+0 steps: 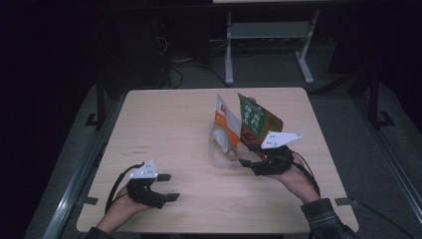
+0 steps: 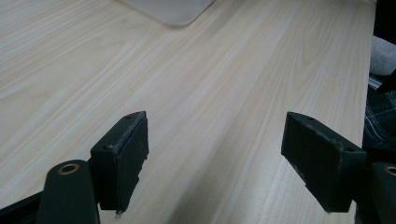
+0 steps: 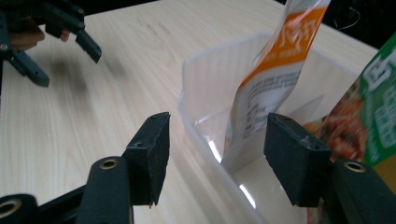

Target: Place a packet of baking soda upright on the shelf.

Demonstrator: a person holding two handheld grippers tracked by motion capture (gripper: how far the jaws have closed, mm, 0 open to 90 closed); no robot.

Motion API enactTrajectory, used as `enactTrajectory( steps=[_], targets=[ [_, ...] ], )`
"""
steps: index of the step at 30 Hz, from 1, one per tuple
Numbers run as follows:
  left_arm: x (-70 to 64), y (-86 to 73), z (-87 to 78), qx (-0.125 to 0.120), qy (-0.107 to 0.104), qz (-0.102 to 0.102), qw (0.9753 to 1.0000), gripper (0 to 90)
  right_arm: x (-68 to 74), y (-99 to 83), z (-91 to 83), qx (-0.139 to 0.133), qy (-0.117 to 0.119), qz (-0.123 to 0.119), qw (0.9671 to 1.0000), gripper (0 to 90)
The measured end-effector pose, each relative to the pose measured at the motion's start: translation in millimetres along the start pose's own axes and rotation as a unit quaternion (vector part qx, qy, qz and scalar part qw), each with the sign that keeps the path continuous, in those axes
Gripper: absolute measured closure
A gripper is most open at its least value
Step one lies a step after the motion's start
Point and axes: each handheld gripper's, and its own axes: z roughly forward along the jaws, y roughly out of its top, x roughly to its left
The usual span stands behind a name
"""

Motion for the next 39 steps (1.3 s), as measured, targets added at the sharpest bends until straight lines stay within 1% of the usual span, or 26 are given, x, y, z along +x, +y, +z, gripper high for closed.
enactTrajectory(
  steps=[3,5,9,14,16,18,19,21,22,25,26,28,30,31,33,35,39],
  targets=[
    [-0.8,-0.7,0.7,0.004,0.001,0.005,1.0,22.8,3.0,-9.6,-0.8,0.009,0.004,0.0,1.0,39.7],
    [-1.5,-1.5,0.9,0.007,0.001,0.005,1.0,22.8,6.0,-15.1,-1.0,0.013,0.002,-0.002,0.9999,39.7],
    [-3.2,-2.4,1.4,0.014,0.003,0.01,0.9999,22.8,10.6,-25.5,-0.1,0.028,0.011,0.002,0.9996,39.2],
    [-4.5,-2.9,2.8,0.017,-0.002,0.014,0.9998,22.8,16.1,-38.0,0.5,0.041,0.018,0.003,0.999,38.8],
    [-4.8,-3.1,4.1,0.02,-0.005,0.014,0.9997,22.8,18.5,-42.3,0.4,0.048,0.024,0.005,0.9986,38.4],
    [-5.3,-3.4,5.2,0.026,-0.006,0.02,0.9994,22.8,20.6,-46.7,-0.2,0.054,0.026,0.008,0.9982,38.4],
    [-6.2,-3.6,5.7,0.028,-0.008,0.018,0.9994,22.8,21.5,-49.1,-0.5,0.054,0.027,0.008,0.9981,38.3],
    [-6.9,-4.2,6.6,0.033,-0.009,0.023,0.9991,22.8,23.2,-53.9,-1.1,0.056,0.031,0.012,0.9979,38.2],
    [-7.0,-4.3,6.9,0.036,-0.012,0.026,0.999,22.8,24.3,-56.3,-1.4,0.059,0.033,0.014,0.9976,38.1],
    [-7.0,-4.7,8.5,0.049,-0.022,0.043,0.9977,22.8,27.3,-63.2,-1.8,0.07,0.034,0.02,0.9968,37.8],
    [-8.0,-4.9,9.4,0.052,-0.025,0.043,0.9974,22.8,28.1,-65.1,-1.9,0.072,0.034,0.017,0.9967,37.8],
    [-8.9,-4.8,11.5,0.062,-0.029,0.052,0.9963,22.8,30.0,-67.5,-2.0,0.079,0.033,0.015,0.9962,37.5],
    [-10.1,-5.0,13.6,0.069,-0.033,0.059,0.9953,22.7,31.0,-68.4,-1.4,0.088,0.029,0.007,0.9956,37.3],
    [-11.2,-5.5,14.8,0.069,-0.035,0.057,0.9954,22.7,31.4,-68.4,-1.0,0.091,0.027,0.003,0.9954,37.3],
    [-11.3,-4.8,14.6,0.071,-0.035,0.066,0.9947,22.7,31.8,-68.2,-0.7,0.092,0.029,0.004,0.9953,37.2],
    [-11.4,-4.4,13.9,0.067,-0.035,0.063,0.9951,22.7,32.0,-67.9,-0.3,0.091,0.03,0.002,0.9954,37.2],
    [-11.5,-5.6,14.3,0.068,-0.034,0.058,0.9955,22.7,32.4,-67.5,0.1,0.091,0.032,0.001,0.9953,36.5]
  ],
)
